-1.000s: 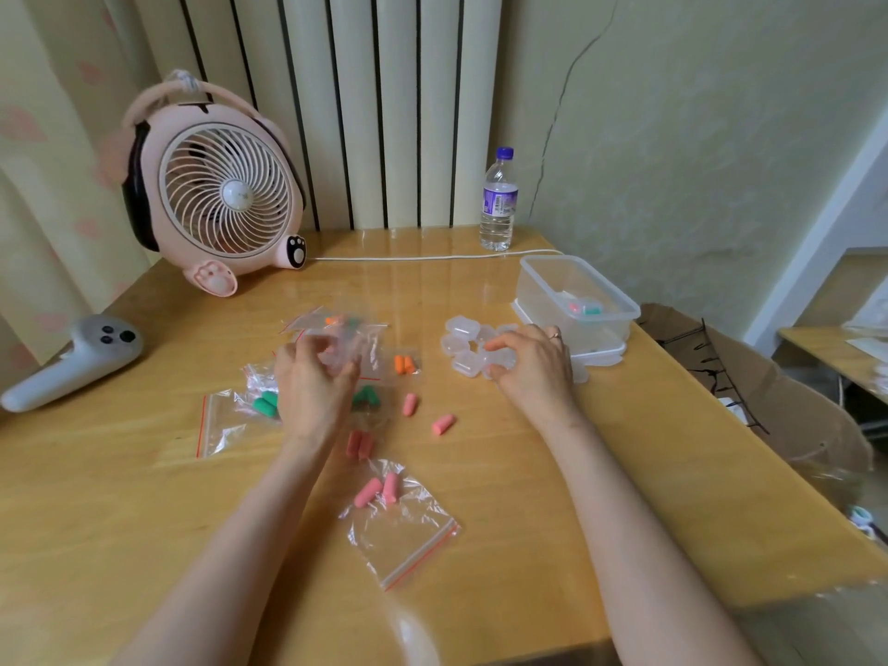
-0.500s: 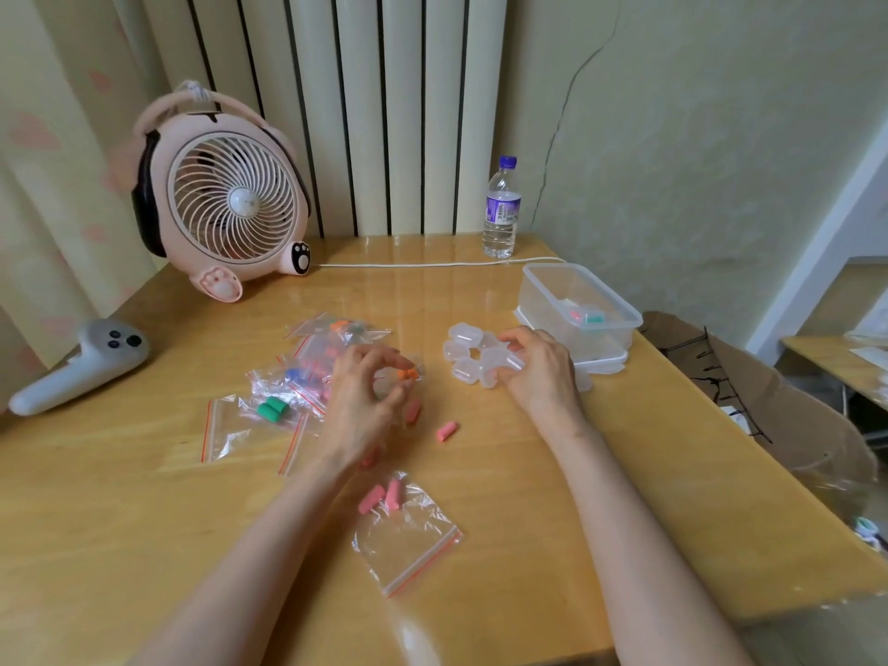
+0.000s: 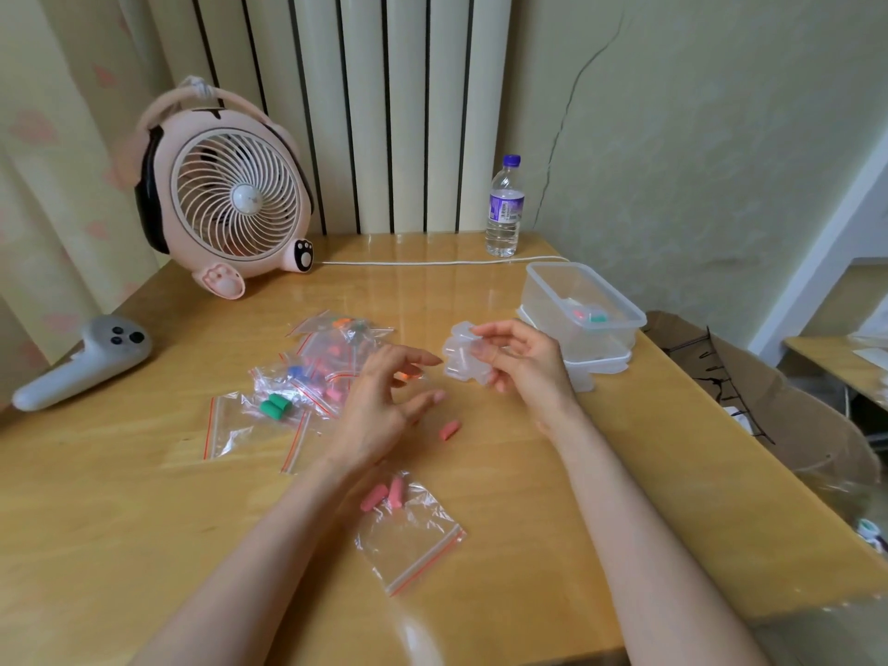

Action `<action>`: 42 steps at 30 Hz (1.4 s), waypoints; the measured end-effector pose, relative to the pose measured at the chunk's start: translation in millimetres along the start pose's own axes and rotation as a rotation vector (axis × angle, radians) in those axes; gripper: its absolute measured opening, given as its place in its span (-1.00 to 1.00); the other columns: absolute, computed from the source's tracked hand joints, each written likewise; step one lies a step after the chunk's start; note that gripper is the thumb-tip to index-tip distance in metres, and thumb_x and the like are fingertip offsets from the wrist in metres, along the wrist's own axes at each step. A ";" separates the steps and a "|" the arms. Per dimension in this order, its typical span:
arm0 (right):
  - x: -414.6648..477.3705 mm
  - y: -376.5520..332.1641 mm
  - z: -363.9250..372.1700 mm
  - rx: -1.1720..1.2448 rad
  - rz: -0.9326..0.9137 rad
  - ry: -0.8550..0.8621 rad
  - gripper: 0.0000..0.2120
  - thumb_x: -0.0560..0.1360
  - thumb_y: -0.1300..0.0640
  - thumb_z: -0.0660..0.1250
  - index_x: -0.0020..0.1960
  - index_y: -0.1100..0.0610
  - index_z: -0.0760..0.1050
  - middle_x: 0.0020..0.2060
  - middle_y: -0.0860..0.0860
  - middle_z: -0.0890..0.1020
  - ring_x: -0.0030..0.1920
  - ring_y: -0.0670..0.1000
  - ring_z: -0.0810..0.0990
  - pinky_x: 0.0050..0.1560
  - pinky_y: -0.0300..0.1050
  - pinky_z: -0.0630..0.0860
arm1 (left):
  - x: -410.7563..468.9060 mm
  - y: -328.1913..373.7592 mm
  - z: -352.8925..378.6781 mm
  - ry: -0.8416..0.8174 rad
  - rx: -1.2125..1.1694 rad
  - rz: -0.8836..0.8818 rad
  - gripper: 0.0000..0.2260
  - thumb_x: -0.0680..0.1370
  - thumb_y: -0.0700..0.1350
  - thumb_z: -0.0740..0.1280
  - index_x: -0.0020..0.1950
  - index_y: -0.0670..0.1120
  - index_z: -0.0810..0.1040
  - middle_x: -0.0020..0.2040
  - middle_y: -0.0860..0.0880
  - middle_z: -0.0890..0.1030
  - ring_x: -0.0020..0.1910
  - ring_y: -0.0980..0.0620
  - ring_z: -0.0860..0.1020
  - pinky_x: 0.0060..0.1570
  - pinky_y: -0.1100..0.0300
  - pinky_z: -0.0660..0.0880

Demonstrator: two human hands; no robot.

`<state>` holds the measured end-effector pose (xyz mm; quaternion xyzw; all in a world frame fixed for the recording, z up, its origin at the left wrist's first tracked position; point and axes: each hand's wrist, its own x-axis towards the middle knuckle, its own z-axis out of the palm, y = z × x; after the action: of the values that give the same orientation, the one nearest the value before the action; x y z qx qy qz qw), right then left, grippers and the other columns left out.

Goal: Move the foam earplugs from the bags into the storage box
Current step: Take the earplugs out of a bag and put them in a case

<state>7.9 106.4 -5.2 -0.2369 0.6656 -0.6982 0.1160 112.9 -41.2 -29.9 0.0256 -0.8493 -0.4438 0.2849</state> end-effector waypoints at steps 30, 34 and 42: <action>-10.7 4.3 18.6 -0.074 0.001 -0.353 -0.56 0.36 0.43 0.42 0.14 0.09 0.45 -0.01 0.07 0.54 -0.06 -0.11 0.57 -0.01 -0.17 0.57 | 2.3 -5.0 -11.4 0.140 0.158 0.025 -0.68 0.29 -0.05 0.54 -0.05 -0.07 0.53 -0.13 0.20 0.50 -0.13 0.16 0.43 -0.11 0.46 0.34; -9.7 7.5 9.3 -0.505 0.007 -0.472 -0.72 0.33 0.37 0.47 -0.09 0.04 0.58 -0.20 -0.04 0.56 -0.22 -0.13 0.53 -0.14 -0.39 0.41 | 4.5 -7.6 -21.9 0.180 0.102 -0.117 -0.59 0.24 -0.08 0.58 0.00 -0.13 0.54 -0.11 0.01 0.60 -0.12 0.08 0.53 -0.09 0.32 0.41; -8.1 19.3 10.5 -0.662 0.024 -0.466 -0.88 0.33 0.31 0.50 -0.16 0.18 0.63 -0.21 -0.08 0.53 -0.30 -0.21 0.51 -0.19 -0.39 0.43 | 4.5 -10.4 -18.8 0.164 0.062 -0.128 -0.55 0.22 -0.06 0.58 0.03 -0.14 0.55 -0.12 0.01 0.61 -0.12 0.06 0.55 -0.08 0.24 0.48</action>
<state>17.0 99.4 -25.6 -0.4057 0.8130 -0.3722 0.1895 116.5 -62.7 -27.5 0.1248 -0.8331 -0.4307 0.3237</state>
